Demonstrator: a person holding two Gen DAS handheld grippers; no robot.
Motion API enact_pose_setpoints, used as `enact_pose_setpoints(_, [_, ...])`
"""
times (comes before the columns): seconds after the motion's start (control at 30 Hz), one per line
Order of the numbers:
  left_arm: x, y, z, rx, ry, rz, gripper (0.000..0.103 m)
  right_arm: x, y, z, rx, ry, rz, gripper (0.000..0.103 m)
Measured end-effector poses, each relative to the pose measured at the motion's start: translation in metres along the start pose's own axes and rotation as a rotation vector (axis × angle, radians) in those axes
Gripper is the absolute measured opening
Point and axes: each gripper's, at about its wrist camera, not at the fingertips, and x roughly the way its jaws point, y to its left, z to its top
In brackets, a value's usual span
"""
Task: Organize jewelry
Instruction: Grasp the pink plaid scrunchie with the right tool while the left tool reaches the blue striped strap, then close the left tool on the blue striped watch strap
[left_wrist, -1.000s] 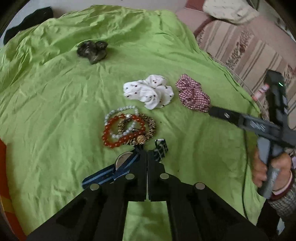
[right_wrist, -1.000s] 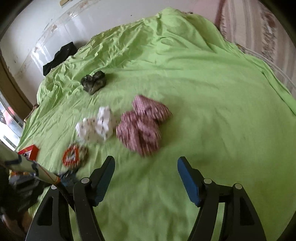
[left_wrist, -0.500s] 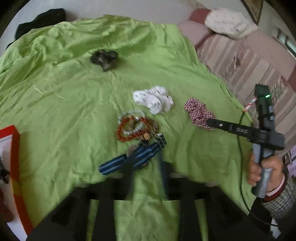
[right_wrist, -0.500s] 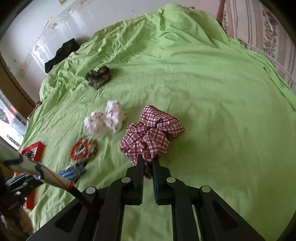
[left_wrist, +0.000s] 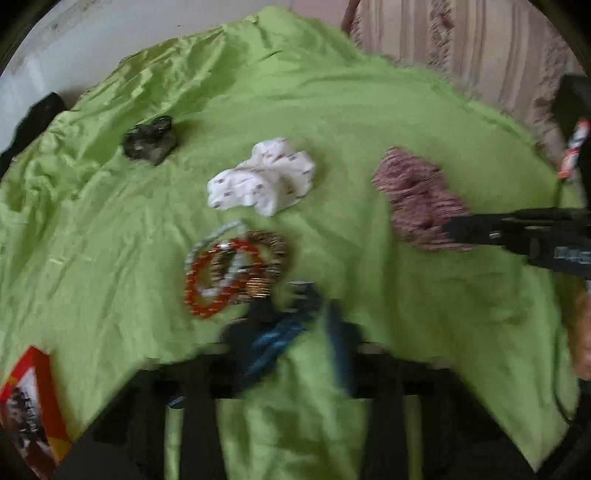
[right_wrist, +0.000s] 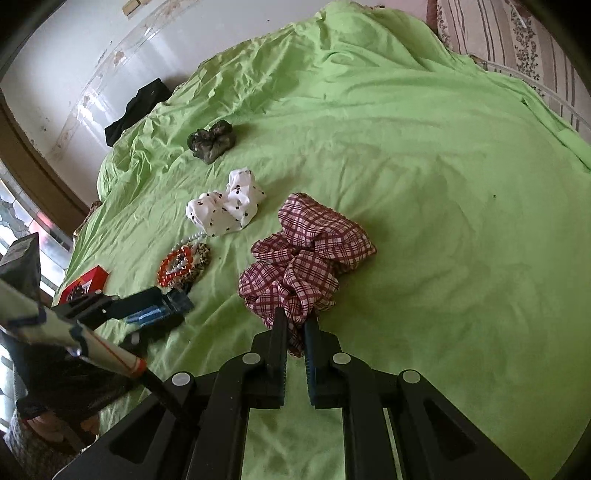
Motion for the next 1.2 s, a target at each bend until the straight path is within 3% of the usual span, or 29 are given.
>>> enact_pose_setpoints(0.13, [-0.016,0.016,0.000,-0.098,-0.018,-0.030,0.000,-0.003,0.000,0.000,-0.010,-0.013,-0.003,0.009])
enact_pose_setpoints(0.4, [-0.084,0.052,-0.016,-0.282,-0.129,-0.103,0.000,-0.019,0.009,-0.006,-0.011,-0.055,0.003,0.009])
enact_pose_setpoints(0.5, [-0.083,0.052,-0.018,-0.260,-0.110,-0.100,0.006,-0.023,0.015,-0.011,-0.004,-0.054,0.020,0.009])
enact_pose_setpoints(0.57, [-0.073,0.050,-0.020,-0.240,-0.082,-0.082,0.034,-0.025,0.020,-0.015,-0.023,-0.056,0.017,0.009])
enact_pose_setpoints(0.7, [-0.052,0.033,-0.017,-0.180,-0.051,-0.081,0.035,-0.024,0.020,-0.015,-0.016,-0.051,0.022,0.009])
enact_pose_setpoints(0.87, [-0.018,0.004,-0.002,-0.022,-0.002,-0.036,0.043,-0.017,0.010,-0.013,0.003,-0.031,0.031,0.011])
enact_pose_setpoints(1.03, [0.007,-0.009,0.002,0.067,0.040,0.023,0.042,-0.008,0.001,-0.011,0.015,-0.003,0.040,0.017])
enact_pose_setpoints(1.1, [0.007,-0.006,0.003,0.043,0.036,0.033,0.030,-0.005,0.000,-0.010,0.019,0.005,0.043,0.029])
enact_pose_setpoints(1.13, [0.007,-0.003,0.004,0.025,0.038,0.043,0.023,-0.002,-0.001,-0.009,0.019,0.006,0.039,0.031])
enact_pose_setpoints(1.2, [0.001,0.005,0.004,-0.018,0.027,0.027,0.021,0.000,-0.001,-0.008,0.018,0.001,0.041,0.031])
